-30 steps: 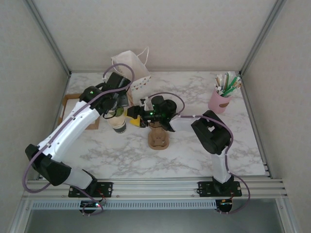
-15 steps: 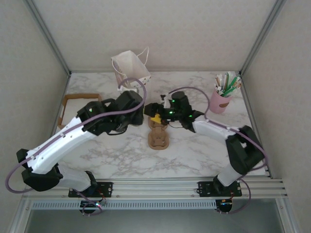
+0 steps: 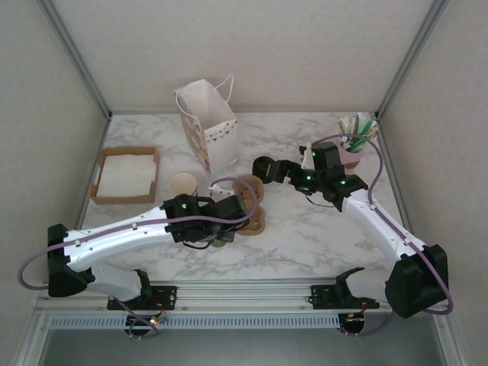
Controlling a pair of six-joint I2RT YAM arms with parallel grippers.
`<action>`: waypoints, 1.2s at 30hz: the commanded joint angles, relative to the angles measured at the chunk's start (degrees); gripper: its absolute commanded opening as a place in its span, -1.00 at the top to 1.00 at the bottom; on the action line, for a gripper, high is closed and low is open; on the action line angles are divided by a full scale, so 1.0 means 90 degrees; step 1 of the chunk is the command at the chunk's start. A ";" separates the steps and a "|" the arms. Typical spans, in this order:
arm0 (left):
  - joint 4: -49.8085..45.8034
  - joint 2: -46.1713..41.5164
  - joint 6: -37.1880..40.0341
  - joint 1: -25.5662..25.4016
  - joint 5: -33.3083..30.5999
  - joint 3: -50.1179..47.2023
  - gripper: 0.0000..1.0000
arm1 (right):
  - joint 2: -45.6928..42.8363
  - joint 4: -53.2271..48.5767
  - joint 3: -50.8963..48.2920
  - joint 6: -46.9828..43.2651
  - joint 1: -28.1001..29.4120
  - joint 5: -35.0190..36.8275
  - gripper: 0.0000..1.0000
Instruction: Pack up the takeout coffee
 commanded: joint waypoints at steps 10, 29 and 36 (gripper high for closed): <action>0.0819 0.0458 -0.0407 -0.0061 -0.0300 -0.0970 1.00 | 0.0229 -0.0716 -0.0093 -0.0150 -0.0139 0.0671 -0.98; 0.1179 0.0885 -0.0113 -0.0022 -0.0819 -0.0765 0.02 | 0.1021 -0.1260 0.0706 -0.0942 -0.0141 0.0756 -0.98; 0.1389 0.0187 0.0194 0.0400 -0.0723 -0.0752 -0.50 | 0.1758 -0.1760 0.1684 -0.1479 -0.0105 0.0692 -0.98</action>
